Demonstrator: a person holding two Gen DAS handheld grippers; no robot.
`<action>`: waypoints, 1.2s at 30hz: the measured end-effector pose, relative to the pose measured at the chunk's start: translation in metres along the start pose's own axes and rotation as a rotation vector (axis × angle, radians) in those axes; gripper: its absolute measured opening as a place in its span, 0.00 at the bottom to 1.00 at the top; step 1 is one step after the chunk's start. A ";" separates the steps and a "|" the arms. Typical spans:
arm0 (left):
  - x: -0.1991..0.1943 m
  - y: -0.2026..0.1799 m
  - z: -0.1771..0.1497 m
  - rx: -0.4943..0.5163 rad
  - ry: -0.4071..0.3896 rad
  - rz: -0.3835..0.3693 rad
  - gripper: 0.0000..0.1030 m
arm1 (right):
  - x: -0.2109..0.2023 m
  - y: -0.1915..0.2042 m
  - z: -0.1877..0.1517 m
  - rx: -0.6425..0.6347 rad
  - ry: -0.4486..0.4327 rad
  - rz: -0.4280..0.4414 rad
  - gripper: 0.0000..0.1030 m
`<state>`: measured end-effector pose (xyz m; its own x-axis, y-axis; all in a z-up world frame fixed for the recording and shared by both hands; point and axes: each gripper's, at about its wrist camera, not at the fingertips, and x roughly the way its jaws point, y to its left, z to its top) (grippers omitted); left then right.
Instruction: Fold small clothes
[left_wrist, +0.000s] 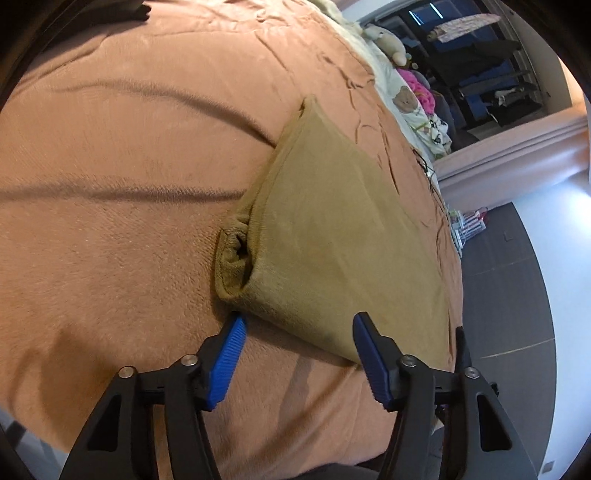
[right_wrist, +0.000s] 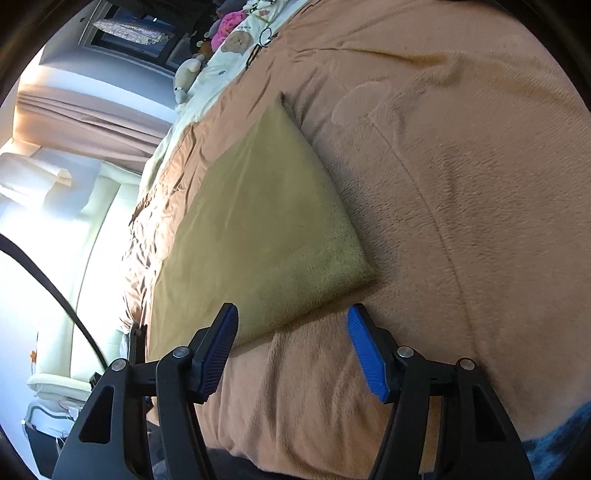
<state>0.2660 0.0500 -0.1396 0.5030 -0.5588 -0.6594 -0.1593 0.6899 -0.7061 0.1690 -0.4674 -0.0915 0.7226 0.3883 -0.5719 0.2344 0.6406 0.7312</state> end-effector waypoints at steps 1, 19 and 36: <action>0.003 0.002 0.000 -0.012 0.005 -0.003 0.57 | 0.001 -0.001 0.000 0.002 -0.002 0.000 0.59; -0.006 0.018 0.009 -0.042 -0.105 -0.029 0.08 | 0.009 0.010 0.004 -0.005 -0.062 -0.043 0.03; -0.074 -0.010 -0.018 0.018 -0.152 -0.074 0.06 | -0.044 0.035 -0.025 -0.102 -0.087 -0.044 0.01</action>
<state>0.2147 0.0763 -0.0887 0.6356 -0.5333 -0.5582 -0.1023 0.6585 -0.7456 0.1293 -0.4457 -0.0499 0.7678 0.3025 -0.5648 0.2027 0.7216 0.6620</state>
